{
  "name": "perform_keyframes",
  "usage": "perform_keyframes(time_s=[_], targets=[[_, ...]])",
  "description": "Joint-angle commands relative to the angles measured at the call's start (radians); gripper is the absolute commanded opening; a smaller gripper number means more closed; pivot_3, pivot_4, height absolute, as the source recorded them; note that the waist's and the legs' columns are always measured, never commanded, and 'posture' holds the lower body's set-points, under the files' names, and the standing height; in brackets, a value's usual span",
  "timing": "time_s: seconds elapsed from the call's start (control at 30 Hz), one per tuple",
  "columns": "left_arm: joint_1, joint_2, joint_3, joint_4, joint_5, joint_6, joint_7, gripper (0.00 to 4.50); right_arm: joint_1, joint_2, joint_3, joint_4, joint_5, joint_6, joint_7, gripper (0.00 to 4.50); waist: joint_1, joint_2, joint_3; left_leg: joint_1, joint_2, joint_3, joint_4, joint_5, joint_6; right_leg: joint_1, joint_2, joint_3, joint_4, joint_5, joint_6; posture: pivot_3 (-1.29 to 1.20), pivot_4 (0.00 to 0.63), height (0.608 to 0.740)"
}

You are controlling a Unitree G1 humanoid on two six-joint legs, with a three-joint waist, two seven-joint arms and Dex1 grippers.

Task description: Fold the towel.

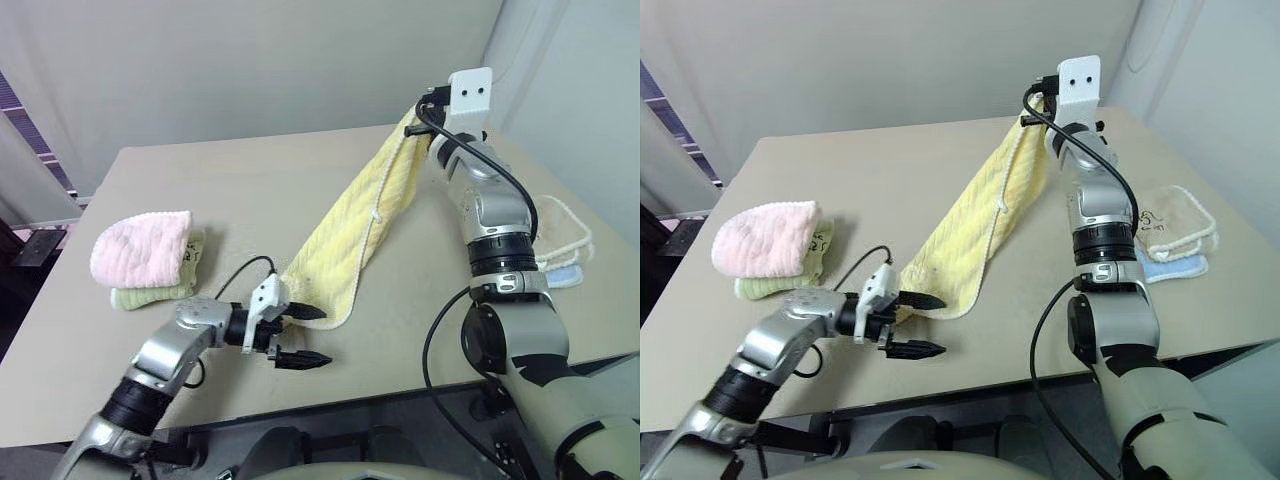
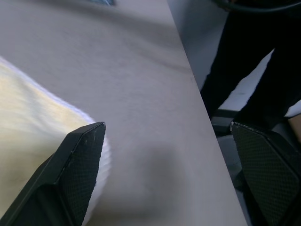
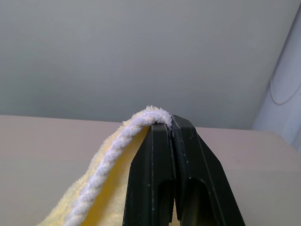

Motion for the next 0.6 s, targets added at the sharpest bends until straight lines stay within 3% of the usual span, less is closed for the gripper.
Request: perform_keyframes(time_s=[0.03, 0.17, 0.6], targets=[[-0.071, -0.06, -0.019, 0.079, 0.035, -0.025, 0.015, 4.5, -0.025, -0.003, -0.003, -0.039, 0.004, -0.025, -0.002, 0.05, 0.001, 0.0, 0.0, 0.0, 0.0, 0.0, 0.0, 0.0, 0.0, 0.0, 0.0, 0.0, 0.0, 0.0, 0.001, 0.0, 0.0, 0.74], [-0.135, -0.123, -0.02, 0.168, 0.096, -0.088, 0.059, 4.5, -0.012, -0.007, -0.005, -0.047, 0.004, -0.021, -0.005, 0.05, -0.002, 0.0, 0.0, 0.0, 0.0, 0.0, 0.001, 0.0, 0.001, 0.002, 0.0, 0.0, 0.001, 0.001, 0.002, 0.0, 0.0, 0.74], [-0.206, -0.118, -0.111, 0.292, 0.315, -0.085, 0.134, 4.5, 0.023, -0.024, -0.016, -0.091, 0.001, -0.013, -0.024, 0.05, 0.002, 0.0, 0.0, 0.0, 0.0, -0.001, 0.004, 0.0, 0.0, 0.001, 0.0, 0.0, 0.003, 0.001, 0.002, 0.0, 0.0, 0.74]])
